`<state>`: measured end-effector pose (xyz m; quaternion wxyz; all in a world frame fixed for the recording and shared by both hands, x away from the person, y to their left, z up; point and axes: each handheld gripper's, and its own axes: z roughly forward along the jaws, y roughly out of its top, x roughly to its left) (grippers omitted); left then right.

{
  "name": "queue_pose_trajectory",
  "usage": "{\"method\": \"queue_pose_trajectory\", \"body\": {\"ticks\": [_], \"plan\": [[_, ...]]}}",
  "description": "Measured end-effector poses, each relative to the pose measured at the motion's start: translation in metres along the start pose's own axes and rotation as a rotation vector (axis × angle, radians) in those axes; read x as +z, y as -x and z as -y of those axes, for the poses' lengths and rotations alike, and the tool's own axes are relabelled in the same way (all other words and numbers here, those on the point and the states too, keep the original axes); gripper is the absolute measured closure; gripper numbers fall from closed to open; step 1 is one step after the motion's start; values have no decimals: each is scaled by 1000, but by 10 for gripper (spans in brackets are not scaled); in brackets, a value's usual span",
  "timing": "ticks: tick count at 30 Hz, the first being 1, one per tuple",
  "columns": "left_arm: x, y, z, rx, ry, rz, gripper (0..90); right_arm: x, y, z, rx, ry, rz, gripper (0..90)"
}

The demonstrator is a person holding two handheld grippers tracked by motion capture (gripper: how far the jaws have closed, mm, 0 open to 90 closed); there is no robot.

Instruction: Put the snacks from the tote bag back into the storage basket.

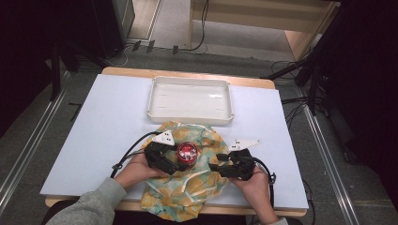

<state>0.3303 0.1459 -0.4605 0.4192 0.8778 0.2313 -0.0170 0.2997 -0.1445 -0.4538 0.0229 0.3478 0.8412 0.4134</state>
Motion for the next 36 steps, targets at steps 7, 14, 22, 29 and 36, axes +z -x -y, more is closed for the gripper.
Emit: {"method": "queue_pose_trajectory", "body": {"ticks": [7,14,22,29,36], "plan": [[11,-2,-1,6,8,-4,139,4,-4,-1,-10,-12,-6,478],[17,-3,-3,24,26,-5,145,4,-4,-1,-9,-12,-8,474],[25,0,-4,65,15,-31,174,5,-4,-1,-7,-14,-7,473],[24,3,-4,81,25,-53,216,4,-3,-1,-5,-12,-3,473],[21,1,-5,70,33,-45,233,4,-3,-1,-4,-6,-8,473]]}}
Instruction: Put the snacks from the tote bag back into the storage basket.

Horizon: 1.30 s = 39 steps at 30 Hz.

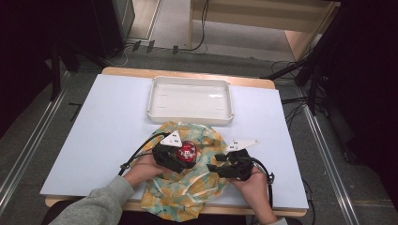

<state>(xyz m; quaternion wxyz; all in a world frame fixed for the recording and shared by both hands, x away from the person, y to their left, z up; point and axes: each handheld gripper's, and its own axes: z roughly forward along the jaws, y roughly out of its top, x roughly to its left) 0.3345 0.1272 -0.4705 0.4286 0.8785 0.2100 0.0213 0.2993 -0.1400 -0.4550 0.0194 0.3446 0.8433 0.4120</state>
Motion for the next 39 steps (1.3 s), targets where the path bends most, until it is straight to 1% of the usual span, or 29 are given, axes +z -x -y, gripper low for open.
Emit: {"method": "queue_pose_trajectory", "body": {"ticks": [3,6,10,17,23,24,25,28,33,39], "plan": [[-1,0,-1,-5,0,-2,237,0,0,0,0,-2,0,473],[-4,-2,-2,-32,-1,7,245,0,0,0,1,-1,-2,473],[-5,-3,-2,-47,-6,9,247,0,0,0,3,-2,-3,473],[-11,-2,-5,-51,6,13,250,0,1,0,4,2,-2,473],[-20,-1,-9,-78,22,13,250,0,1,0,7,3,-3,473],[-21,-2,-9,-81,24,18,251,0,1,0,8,2,-3,473],[-22,-1,-9,-78,22,15,251,0,1,0,5,3,-3,473],[-27,-1,-11,-87,27,15,251,0,1,0,6,2,-3,473],[-35,-1,-13,-110,37,17,252,0,2,0,6,2,-2,473],[-47,0,-15,-113,38,-4,252,-1,1,0,2,13,6,473]]}}
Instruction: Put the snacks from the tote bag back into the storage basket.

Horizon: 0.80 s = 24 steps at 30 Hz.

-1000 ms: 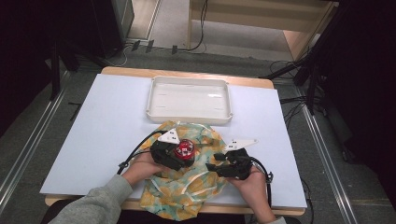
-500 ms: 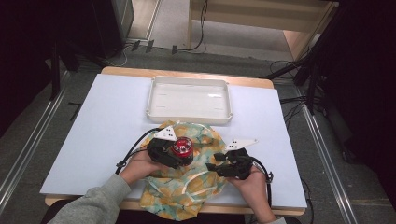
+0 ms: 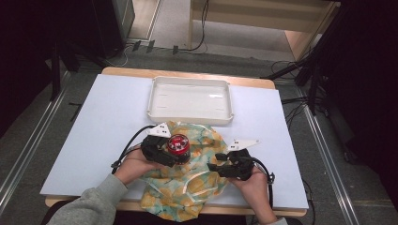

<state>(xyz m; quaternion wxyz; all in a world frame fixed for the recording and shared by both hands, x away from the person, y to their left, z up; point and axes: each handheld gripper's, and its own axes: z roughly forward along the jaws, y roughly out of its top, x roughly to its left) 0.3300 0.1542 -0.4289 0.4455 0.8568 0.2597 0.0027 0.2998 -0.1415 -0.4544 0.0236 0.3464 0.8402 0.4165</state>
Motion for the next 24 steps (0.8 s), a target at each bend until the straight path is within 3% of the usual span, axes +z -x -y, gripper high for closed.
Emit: {"method": "queue_pose_trajectory", "body": {"ticks": [24], "plan": [[-40,-10,-6,-89,9,-115,253,1,-2,-3,-9,16,-11,468]]}}
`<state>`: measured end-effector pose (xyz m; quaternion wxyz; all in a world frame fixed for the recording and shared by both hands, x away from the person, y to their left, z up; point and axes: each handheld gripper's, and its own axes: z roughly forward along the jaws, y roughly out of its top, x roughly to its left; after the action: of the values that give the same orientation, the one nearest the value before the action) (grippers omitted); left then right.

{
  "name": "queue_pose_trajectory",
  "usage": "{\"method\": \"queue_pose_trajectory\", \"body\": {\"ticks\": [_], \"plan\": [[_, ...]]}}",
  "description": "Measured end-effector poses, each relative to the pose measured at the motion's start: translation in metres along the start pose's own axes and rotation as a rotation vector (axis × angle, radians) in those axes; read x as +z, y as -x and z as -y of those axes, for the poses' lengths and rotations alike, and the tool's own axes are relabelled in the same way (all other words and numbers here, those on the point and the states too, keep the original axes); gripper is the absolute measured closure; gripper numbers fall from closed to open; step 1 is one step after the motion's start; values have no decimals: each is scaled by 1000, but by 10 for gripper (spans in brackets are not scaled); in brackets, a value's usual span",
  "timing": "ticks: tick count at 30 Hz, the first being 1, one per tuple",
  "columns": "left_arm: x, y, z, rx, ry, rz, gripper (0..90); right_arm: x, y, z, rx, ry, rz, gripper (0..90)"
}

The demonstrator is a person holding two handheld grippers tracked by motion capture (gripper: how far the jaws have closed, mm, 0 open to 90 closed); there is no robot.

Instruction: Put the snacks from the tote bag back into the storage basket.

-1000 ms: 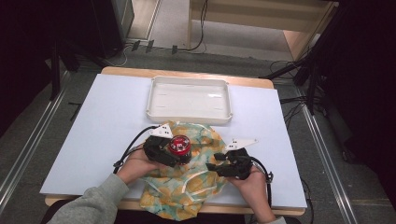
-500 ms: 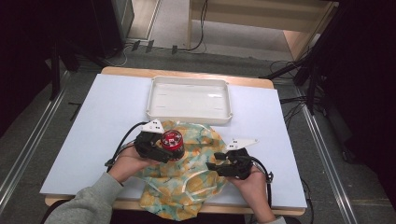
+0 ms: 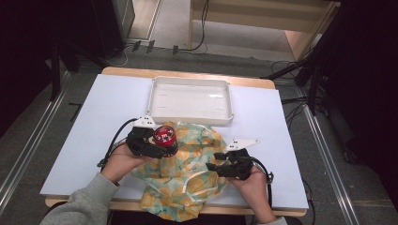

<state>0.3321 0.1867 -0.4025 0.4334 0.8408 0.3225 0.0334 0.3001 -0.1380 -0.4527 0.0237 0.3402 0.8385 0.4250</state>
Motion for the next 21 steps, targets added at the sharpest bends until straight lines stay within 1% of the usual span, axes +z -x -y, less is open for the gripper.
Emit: {"method": "queue_pose_trajectory", "body": {"ticks": [1,5,6,10,13,14,15,17,21], "plan": [[-3,-2,-1,5,-1,-11,254,0,0,0,-2,0,-1,468],[-9,-9,-5,-20,15,-25,254,1,-1,-1,-3,-5,-7,468],[-10,-10,-6,-20,19,-31,254,2,-1,-1,-7,-3,-5,468],[-12,-16,-13,-27,14,-56,254,2,-2,-2,-4,-1,-8,468],[-13,-20,-20,-51,9,-56,254,2,-2,-3,-6,0,-8,468],[-13,-22,-22,-49,9,-63,254,2,-1,-3,-14,6,-7,468],[-13,-23,-24,-48,14,-72,254,3,-2,-3,-10,3,-9,468],[-13,-28,-29,-53,13,-75,254,3,-2,-4,-10,3,-10,468],[-12,-34,-36,-48,0,-97,254,3,-2,-4,-10,3,-13,468]]}}
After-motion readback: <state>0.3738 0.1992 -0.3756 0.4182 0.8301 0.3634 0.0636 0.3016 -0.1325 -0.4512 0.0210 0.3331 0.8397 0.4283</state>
